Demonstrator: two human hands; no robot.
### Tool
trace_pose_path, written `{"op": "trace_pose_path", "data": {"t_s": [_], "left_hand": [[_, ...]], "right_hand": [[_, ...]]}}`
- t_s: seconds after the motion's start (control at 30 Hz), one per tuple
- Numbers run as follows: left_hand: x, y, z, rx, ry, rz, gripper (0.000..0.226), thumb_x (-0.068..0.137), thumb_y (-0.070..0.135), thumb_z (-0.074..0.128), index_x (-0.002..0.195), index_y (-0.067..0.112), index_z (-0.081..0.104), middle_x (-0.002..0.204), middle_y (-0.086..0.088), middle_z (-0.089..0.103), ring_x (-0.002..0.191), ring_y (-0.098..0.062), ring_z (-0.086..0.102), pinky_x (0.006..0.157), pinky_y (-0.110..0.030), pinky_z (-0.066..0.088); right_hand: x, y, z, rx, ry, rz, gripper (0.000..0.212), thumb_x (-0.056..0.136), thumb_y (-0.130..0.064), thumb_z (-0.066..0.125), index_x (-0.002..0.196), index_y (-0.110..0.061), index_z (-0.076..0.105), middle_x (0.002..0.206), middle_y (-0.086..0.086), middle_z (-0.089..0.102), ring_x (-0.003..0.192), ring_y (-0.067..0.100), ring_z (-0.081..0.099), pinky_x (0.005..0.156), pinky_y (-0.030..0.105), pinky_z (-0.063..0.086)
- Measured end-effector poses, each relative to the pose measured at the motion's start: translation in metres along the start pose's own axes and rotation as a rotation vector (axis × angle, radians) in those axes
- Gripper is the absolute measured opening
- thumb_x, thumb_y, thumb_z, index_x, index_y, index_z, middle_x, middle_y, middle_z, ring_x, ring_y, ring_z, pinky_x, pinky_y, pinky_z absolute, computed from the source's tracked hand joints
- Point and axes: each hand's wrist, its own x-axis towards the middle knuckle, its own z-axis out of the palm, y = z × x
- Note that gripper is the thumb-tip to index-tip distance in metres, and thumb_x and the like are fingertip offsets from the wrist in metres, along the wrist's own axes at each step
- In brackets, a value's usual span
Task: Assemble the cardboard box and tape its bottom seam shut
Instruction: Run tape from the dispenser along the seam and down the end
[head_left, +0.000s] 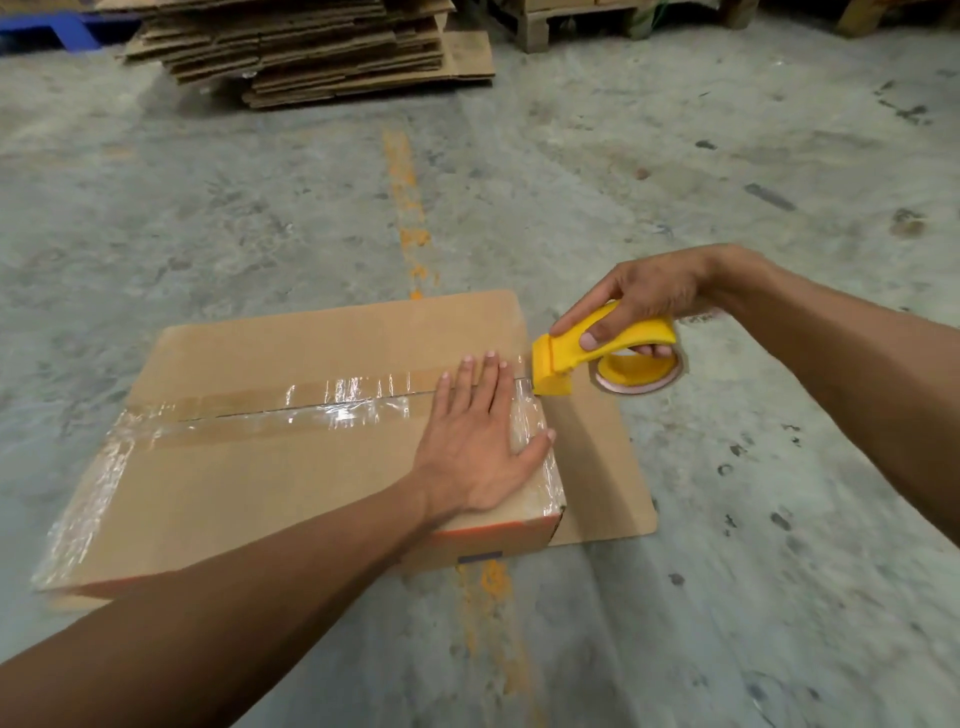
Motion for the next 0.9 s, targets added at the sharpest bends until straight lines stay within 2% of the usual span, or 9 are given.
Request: {"op": "trace_pose_path", "data": {"t_s": [0.07,0.13,0.2,0.27,0.37,0.47,0.8,0.9], "left_hand": [[0.001,0.000,-0.001,-0.001,-0.006,0.003,0.094,0.084,0.074,0.006,0.155,0.015,-0.009,0.162,-0.003,-0.018,0.148,-0.022,-0.021,0.120,-0.046,-0.007],[0.002,0.001,-0.001,-0.004,-0.011,0.002,0.093,0.084,0.074,0.004,0.155,0.015,-0.010,0.162,-0.002,-0.019,0.148,-0.023,-0.022,0.120,-0.047,-0.007],[0.002,0.002,-0.002,0.010,-0.010,0.005,0.093,0.084,0.073,0.004,0.155,0.015,-0.010,0.162,-0.003,-0.019,0.148,-0.023,-0.022,0.120,-0.048,-0.007],[0.003,0.003,-0.002,0.017,-0.027,0.010,0.091,0.085,0.072,0.005,0.155,0.016,-0.011,0.162,-0.004,-0.021,0.147,-0.025,-0.024,0.119,-0.049,-0.009],[0.005,0.004,-0.002,0.029,-0.035,0.021,0.088,0.087,0.070,0.006,0.155,0.017,-0.011,0.162,-0.004,-0.021,0.147,-0.026,-0.024,0.118,-0.051,-0.009],[0.007,0.004,-0.002,0.046,-0.024,0.061,0.085,0.088,0.068,0.004,0.155,0.018,-0.010,0.163,-0.002,-0.018,0.147,-0.027,-0.023,0.118,-0.054,-0.008],[0.006,0.004,-0.005,0.062,-0.047,0.097,0.082,0.091,0.066,0.006,0.155,0.017,-0.010,0.163,0.001,-0.017,0.147,-0.024,-0.022,0.118,-0.055,-0.007],[0.006,0.004,-0.004,0.067,-0.043,0.097,0.081,0.092,0.065,0.006,0.154,0.017,-0.011,0.163,0.002,-0.017,0.148,-0.022,-0.021,0.118,-0.055,-0.007]], "right_hand": [[-0.012,0.012,-0.011,-0.004,0.026,0.035,0.039,0.080,-0.018,0.077,0.116,-0.031,0.073,0.075,0.010,0.068,0.050,0.024,0.055,0.042,0.026,0.051],[-0.014,0.018,-0.013,-0.062,0.053,0.059,0.037,0.078,-0.023,0.079,0.112,-0.035,0.074,0.079,0.002,0.071,0.061,0.025,0.058,0.051,0.029,0.053],[-0.006,0.018,-0.006,-0.158,0.077,0.072,0.035,0.076,-0.030,0.081,0.109,-0.041,0.075,0.083,-0.012,0.073,0.070,0.013,0.063,0.062,0.027,0.053],[0.006,0.015,0.003,-0.221,0.082,0.078,0.036,0.073,-0.037,0.083,0.107,-0.044,0.074,0.089,-0.018,0.072,0.078,0.006,0.064,0.070,0.020,0.051],[0.017,0.005,0.009,-0.274,0.100,0.085,0.037,0.072,-0.041,0.083,0.108,-0.044,0.074,0.093,-0.016,0.071,0.080,0.007,0.064,0.068,0.018,0.049],[0.020,-0.005,0.010,-0.357,0.106,0.090,0.038,0.070,-0.045,0.083,0.107,-0.046,0.073,0.102,-0.010,0.072,0.090,0.013,0.066,0.073,0.020,0.051],[0.014,-0.025,0.020,-0.497,0.134,0.137,0.043,0.072,-0.045,0.082,0.114,-0.041,0.072,0.087,-0.018,0.066,0.077,0.005,0.059,0.065,0.016,0.043],[0.018,-0.036,0.029,-0.617,0.177,0.151,0.045,0.071,-0.045,0.082,0.115,-0.041,0.071,0.087,-0.016,0.065,0.083,0.009,0.059,0.066,0.020,0.042]]}}
